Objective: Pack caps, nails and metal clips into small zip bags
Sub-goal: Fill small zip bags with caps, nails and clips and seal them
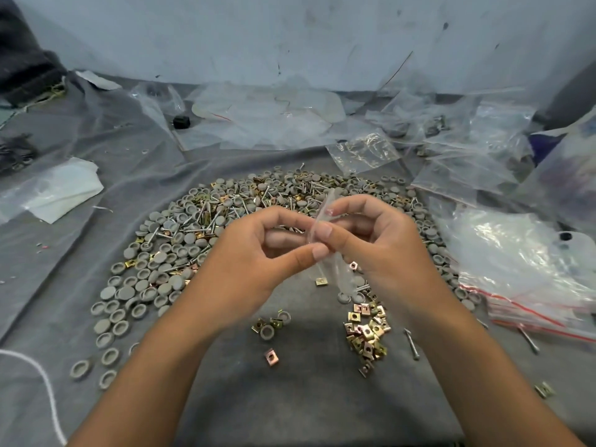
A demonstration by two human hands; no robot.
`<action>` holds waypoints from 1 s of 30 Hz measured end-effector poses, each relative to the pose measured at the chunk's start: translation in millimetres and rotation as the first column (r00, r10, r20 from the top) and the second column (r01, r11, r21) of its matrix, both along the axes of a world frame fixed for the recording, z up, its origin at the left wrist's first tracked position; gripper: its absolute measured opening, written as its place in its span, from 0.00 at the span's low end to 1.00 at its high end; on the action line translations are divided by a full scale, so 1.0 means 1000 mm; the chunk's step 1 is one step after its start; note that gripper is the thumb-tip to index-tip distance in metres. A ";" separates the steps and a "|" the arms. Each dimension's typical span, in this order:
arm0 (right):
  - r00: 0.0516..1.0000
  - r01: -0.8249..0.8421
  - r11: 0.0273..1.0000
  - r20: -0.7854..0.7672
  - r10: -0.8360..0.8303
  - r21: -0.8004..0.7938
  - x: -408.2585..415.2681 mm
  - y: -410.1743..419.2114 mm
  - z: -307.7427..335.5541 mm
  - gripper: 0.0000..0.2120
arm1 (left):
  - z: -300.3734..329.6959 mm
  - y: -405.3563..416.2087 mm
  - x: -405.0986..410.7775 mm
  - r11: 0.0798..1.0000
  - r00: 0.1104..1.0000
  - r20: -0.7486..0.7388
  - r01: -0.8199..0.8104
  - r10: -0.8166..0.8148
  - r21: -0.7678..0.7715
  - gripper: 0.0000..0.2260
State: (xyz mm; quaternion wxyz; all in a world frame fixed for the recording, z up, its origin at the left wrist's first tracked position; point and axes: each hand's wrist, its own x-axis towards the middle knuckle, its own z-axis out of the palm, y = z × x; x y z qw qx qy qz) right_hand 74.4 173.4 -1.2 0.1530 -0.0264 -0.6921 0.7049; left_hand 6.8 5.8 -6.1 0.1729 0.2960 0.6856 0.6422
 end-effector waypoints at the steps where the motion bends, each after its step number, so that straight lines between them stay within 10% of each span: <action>1: 1.000 -0.001 1.000 0.009 0.002 -0.002 0.000 0.002 0.001 0.14 | 0.001 0.000 -0.001 1.000 1.000 0.012 -0.028 0.028 0.000 0.13; 6: 0.991 0.124 0.980 0.029 -0.130 0.153 0.005 0.008 0.001 0.10 | 0.001 0.000 0.000 0.947 0.931 -0.197 -0.320 0.306 -0.040 0.07; 10: 0.970 0.239 0.893 -0.044 -0.241 0.381 0.008 0.004 -0.001 0.10 | 0.001 0.000 0.001 0.795 0.639 -0.548 -0.600 0.540 0.085 0.07; 15: 0.984 -0.063 0.891 0.177 -0.020 0.450 0.007 0.011 -0.006 0.12 | -0.006 0.003 0.002 0.767 0.413 -0.799 -0.635 0.437 0.092 0.08; 20: 0.842 -0.431 0.422 0.523 -0.130 0.798 0.011 0.034 -0.020 0.10 | -0.009 -0.001 -0.002 0.756 0.425 -0.833 -0.655 0.353 -0.014 0.13; 30: 0.908 -0.305 0.178 0.342 -0.242 0.936 0.014 0.025 -0.035 0.07 | -0.013 0.003 -0.003 0.823 0.606 -0.765 -0.536 0.220 -0.187 0.20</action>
